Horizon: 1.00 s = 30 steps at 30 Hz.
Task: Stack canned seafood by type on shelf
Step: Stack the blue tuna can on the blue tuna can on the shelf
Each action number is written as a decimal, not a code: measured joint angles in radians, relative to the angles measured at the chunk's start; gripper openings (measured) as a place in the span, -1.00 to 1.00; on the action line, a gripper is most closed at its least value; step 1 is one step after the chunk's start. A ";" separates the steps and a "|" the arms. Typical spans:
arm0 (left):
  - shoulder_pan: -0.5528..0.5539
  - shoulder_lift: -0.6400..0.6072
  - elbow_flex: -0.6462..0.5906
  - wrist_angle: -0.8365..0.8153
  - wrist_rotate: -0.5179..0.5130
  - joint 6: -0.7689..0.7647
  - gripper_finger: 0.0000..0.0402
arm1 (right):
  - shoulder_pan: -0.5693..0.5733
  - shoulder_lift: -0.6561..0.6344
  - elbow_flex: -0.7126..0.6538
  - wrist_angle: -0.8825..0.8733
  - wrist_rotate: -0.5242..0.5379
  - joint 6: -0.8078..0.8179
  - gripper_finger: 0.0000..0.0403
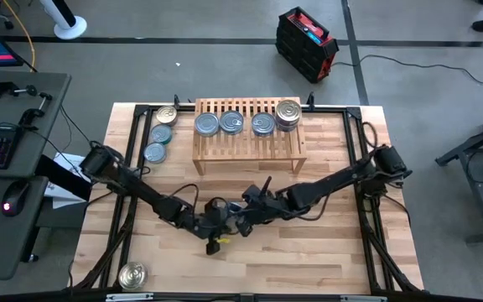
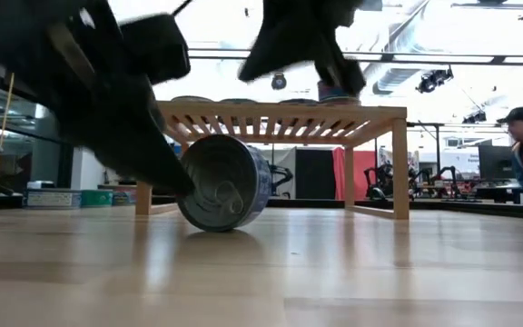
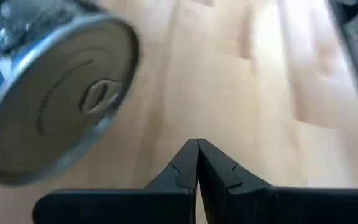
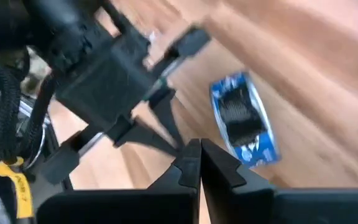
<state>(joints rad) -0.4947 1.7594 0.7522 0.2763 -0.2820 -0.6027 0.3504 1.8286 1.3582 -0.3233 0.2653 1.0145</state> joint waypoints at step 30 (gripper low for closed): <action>-0.018 -0.834 0.000 -0.733 -0.329 -0.066 -1.00 | -0.091 0.231 0.362 -0.472 -0.087 -0.487 0.57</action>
<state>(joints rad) -0.5129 0.9258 0.7525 -0.4564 -0.6110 -0.6683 0.2599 2.0593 1.7199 -0.7957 0.1780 0.5275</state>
